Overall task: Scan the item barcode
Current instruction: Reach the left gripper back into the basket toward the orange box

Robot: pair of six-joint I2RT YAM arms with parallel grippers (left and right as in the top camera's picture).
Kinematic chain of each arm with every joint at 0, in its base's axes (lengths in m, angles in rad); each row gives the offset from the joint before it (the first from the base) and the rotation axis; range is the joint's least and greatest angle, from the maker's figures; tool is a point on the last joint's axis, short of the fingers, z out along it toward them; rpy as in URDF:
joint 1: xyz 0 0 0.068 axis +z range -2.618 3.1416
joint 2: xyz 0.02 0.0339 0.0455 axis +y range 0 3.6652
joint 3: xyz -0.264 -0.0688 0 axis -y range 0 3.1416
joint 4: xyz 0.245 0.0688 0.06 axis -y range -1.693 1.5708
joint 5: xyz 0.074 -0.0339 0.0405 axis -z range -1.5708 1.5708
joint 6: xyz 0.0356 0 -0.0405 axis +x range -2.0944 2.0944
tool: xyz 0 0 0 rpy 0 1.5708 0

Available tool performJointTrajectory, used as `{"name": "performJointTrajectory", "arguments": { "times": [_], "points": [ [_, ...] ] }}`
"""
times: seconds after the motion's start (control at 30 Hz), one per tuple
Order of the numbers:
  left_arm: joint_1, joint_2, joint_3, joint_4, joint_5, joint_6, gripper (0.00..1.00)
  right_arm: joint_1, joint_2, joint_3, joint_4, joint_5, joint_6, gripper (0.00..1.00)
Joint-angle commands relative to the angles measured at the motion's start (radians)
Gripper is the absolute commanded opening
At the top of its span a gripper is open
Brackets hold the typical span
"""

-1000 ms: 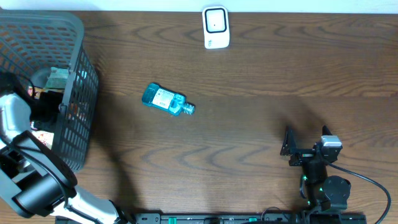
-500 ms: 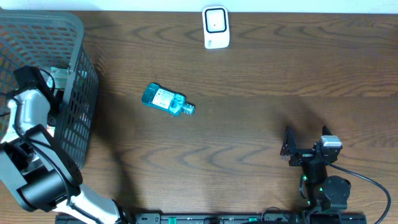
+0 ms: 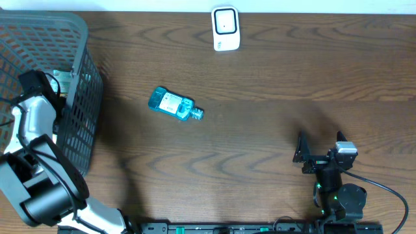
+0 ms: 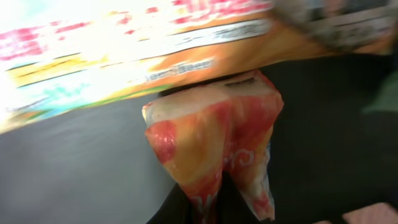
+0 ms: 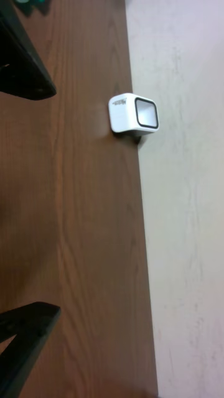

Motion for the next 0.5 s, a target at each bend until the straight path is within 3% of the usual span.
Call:
{"name": "performJointTrajectory", "arguments": {
  "times": [0.0,0.2,0.47],
  "points": [
    [0.007,-0.113,-0.019,-0.027,-0.084,-0.017,0.07,-0.008,-0.005,-0.001,-0.004,0.001,-0.006,0.99],
    [0.006,-0.532,-0.006,-0.012,-0.209,-0.058,0.07,-0.008,-0.005,-0.001,-0.003,0.001,-0.006,0.99],
    [-0.017,-0.98,-0.006,0.103,-0.148,-0.064,0.07,-0.008,-0.005,-0.001,-0.003,0.001,-0.006,0.99]
  ]
}}
